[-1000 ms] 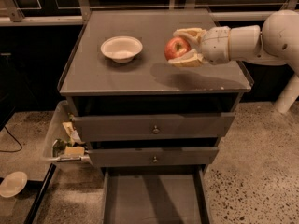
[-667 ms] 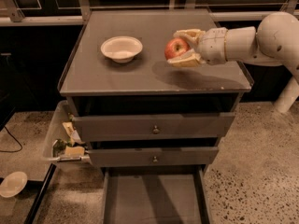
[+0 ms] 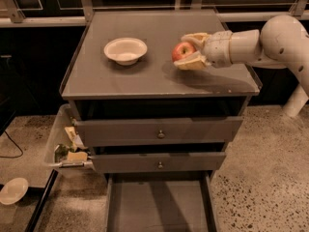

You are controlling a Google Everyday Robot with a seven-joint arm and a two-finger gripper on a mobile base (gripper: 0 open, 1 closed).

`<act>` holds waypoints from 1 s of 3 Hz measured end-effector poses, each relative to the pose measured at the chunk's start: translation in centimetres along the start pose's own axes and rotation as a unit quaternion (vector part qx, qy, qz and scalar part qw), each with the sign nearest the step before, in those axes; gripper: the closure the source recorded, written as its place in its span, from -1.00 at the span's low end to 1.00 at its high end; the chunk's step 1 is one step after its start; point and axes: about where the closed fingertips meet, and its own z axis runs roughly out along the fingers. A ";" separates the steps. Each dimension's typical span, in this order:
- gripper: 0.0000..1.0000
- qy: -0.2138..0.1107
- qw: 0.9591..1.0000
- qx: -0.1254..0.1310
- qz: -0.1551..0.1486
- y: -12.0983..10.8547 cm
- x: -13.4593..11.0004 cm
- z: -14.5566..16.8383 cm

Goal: Pick apple from bottom drawer and place on counter

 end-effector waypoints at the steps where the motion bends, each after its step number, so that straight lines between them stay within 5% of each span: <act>1: 1.00 0.002 0.999 -0.002 0.033 -0.4 2.0 0.4; 3: 0.16 0.003 0.999 -0.003 0.049 -0.6 3.4 0.8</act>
Offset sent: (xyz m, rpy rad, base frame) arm 0.0249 -0.0262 -0.0386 0.0580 0.1136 -0.0549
